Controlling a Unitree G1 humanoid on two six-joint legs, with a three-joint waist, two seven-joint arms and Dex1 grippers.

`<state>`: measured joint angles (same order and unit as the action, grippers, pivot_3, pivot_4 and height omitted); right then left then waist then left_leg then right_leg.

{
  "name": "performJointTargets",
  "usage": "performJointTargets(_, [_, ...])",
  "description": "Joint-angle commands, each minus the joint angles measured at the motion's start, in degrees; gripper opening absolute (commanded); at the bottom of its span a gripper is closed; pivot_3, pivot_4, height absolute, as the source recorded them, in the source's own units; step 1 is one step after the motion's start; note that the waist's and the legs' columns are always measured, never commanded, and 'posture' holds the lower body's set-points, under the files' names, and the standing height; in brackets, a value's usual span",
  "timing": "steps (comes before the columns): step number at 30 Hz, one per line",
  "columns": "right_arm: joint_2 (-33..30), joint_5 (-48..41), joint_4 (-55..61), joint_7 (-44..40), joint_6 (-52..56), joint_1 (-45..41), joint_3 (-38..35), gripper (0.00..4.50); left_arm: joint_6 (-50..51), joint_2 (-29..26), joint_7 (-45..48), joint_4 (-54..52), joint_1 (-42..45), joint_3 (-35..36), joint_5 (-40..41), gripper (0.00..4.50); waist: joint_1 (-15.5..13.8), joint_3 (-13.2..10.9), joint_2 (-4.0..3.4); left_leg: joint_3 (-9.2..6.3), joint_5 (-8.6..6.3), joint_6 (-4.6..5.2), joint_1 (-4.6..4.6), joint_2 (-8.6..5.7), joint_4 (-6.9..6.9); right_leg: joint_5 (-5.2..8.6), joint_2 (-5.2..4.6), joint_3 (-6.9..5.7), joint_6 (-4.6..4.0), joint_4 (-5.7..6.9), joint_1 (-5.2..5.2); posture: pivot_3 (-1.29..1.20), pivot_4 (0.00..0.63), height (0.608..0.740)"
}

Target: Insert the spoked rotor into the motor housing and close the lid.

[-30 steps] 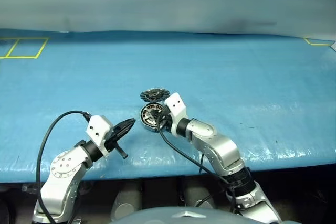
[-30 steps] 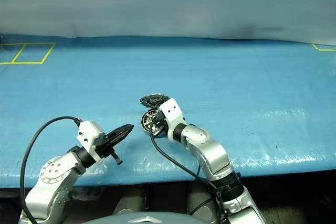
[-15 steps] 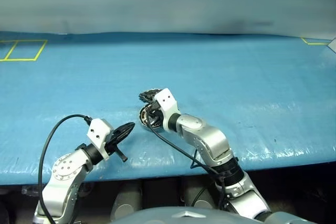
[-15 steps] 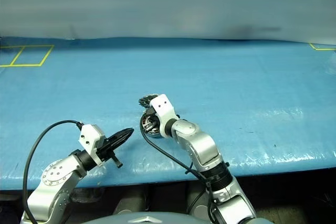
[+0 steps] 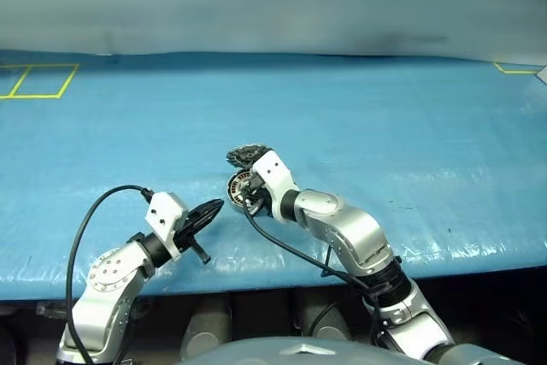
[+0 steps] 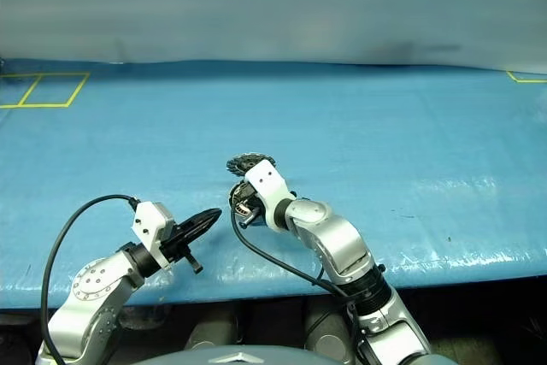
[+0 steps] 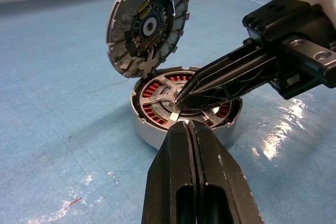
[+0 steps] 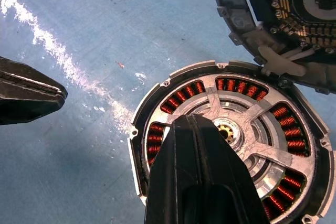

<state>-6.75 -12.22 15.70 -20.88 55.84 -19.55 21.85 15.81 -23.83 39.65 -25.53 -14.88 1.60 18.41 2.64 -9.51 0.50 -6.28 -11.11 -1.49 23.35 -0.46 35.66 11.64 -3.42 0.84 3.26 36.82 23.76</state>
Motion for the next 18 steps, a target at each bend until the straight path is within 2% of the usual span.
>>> performJointTargets(1, [0.34,-3.40,1.76,-1.68,-0.08,1.75,-3.72,0.00,0.93,-1.91,1.26,-2.08,1.46,0.80,2.35,0.04,-0.09,-0.02,-0.03,-0.01,-0.01,-0.02,0.07,0.00,0.01,0.00,-0.02,-0.03,0.00,0.00,0.06,0.00,0.150,0.740])
performJointTargets(6, [-1.42,-9.50,8.20,-6.17,0.19,3.82,-6.86,0.00,5.72,-4.62,2.35,-5.21,4.22,1.41,7.18,0.04,-0.23,-0.07,-0.03,-0.01,0.00,0.00,0.33,-0.01,-0.04,0.00,-0.01,-0.07,0.00,-0.03,0.28,0.00,0.150,0.740])
performJointTargets(10, [-3.86,-13.06,12.71,-8.52,-0.15,5.80,-8.81,0.00,10.76,-7.82,4.21,-8.84,7.70,2.76,14.00,0.04,-0.17,-0.09,-0.01,0.01,0.00,0.00,0.39,0.03,-0.18,0.01,0.04,-0.07,-0.01,-0.01,0.40,0.00,0.150,0.740])
performJointTargets(16, [-7.96,-15.64,16.26,-11.00,-3.40,10.55,-10.06,0.00,15.48,-10.27,3.56,-9.87,17.88,9.89,27.07,0.04,-0.42,-0.13,0.04,0.01,0.00,0.00,0.37,0.04,-0.10,0.05,0.05,-0.10,-0.05,0.01,0.35,0.00,0.150,0.740])
performJointTargets(18, [-8.76,-15.78,16.25,-11.48,-5.05,12.19,-10.16,0.00,16.97,-11.40,1.47,-7.85,22.98,11.79,28.27,0.04,-0.50,-0.17,0.11,0.01,0.00,0.00,0.36,0.04,-0.06,0.05,0.05,-0.11,-0.05,0.00,0.32,0.00,0.150,0.740])
